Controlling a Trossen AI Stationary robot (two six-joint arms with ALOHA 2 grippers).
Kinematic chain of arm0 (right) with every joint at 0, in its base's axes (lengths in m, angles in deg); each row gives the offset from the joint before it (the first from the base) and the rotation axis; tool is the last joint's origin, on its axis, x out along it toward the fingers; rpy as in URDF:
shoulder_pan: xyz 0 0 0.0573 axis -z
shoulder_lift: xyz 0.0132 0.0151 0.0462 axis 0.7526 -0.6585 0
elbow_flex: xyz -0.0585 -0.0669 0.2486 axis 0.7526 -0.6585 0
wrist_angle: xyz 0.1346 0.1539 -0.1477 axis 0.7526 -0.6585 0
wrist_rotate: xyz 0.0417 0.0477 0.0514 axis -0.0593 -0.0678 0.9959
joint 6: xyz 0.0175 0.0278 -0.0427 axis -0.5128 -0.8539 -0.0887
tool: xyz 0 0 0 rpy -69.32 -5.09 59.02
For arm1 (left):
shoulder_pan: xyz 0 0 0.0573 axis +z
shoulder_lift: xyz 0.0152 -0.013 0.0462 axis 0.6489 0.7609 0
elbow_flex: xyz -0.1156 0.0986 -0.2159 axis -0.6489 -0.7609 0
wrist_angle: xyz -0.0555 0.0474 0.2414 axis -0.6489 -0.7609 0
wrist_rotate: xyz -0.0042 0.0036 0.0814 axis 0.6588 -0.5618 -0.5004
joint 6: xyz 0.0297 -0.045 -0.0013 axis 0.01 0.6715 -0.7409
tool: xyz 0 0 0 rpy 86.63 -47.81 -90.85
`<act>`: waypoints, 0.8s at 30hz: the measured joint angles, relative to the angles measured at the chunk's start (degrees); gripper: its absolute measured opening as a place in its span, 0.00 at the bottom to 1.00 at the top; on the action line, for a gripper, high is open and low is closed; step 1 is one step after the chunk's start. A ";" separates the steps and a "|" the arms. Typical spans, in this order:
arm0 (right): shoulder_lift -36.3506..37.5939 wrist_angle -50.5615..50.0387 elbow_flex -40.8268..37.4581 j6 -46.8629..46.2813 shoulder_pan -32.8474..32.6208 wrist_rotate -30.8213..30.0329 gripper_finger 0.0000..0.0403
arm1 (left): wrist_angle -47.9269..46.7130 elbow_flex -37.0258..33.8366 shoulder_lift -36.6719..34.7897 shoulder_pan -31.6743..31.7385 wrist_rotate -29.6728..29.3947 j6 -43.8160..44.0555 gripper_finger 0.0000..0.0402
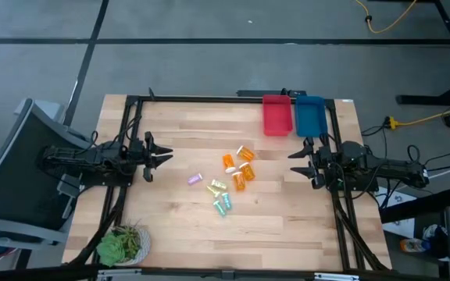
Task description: Pick and place medicine bottles into bin by pill shape (circle, oval)
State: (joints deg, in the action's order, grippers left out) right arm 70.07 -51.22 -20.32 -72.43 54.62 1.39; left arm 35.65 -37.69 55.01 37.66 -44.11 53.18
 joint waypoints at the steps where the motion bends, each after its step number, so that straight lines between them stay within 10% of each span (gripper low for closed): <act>1: 0.00 0.32 0.02 -0.09 0.00 -0.15 0.53 | 0.00 -0.01 0.00 0.00 0.00 0.00 0.23; 13: -0.02 5.43 0.02 -22.90 0.00 -2.04 0.53 | 0.02 0.01 0.00 -0.02 -0.19 -0.33 0.23; 24: -10.23 10.83 0.60 -25.22 0.00 -1.99 0.53 | 0.90 0.00 0.02 -0.02 -2.62 -7.50 0.23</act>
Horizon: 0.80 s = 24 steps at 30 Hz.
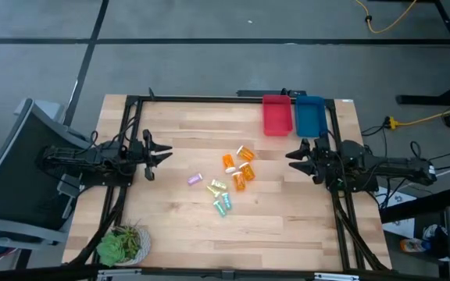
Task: Pick and place medicine bottles into bin by pill shape (circle, oval)
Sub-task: Put the orange capsule bottle into the blue bin
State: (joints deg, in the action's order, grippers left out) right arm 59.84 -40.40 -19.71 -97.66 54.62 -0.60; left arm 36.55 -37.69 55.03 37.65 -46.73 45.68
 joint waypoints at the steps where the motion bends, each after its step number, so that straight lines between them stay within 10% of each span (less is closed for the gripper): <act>1: -1.86 -0.03 0.91 0.96 0.00 -0.01 0.53 | -0.11 -0.01 0.00 0.00 0.00 -0.01 0.23; 11: -26.35 -16.22 24.69 8.56 0.00 -1.35 0.53 | -0.02 -0.01 -0.01 0.00 0.00 0.08 0.23; 24: -49.75 -44.43 50.54 8.76 0.00 -20.68 0.53 | 0.25 -0.01 0.00 0.00 -0.02 0.13 0.23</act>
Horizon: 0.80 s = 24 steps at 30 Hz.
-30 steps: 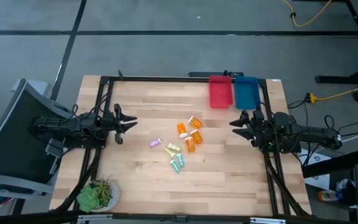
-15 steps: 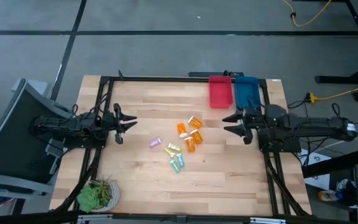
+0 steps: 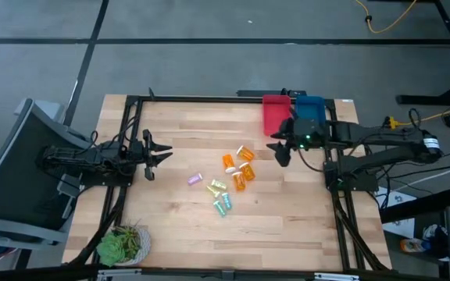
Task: Pick and place medicine bottles into bin by pill shape (circle, oval)
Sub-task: Put the orange capsule bottle into the blue bin
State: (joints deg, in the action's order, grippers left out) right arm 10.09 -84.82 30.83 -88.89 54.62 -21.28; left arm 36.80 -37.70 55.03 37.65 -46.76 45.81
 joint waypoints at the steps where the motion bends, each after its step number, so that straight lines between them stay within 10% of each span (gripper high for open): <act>1: -0.91 0.29 0.77 0.01 0.00 -1.15 0.53 | 0.01 0.01 -0.01 0.02 -0.04 -0.02 0.23; 24: -9.54 8.83 4.37 20.02 0.64 -14.84 0.56 | 0.32 0.01 0.00 0.02 -13.95 -0.19 0.23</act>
State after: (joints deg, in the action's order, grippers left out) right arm 0.55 -75.99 35.20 -68.88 55.26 -36.12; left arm 37.13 -37.70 55.03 37.67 -60.71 45.62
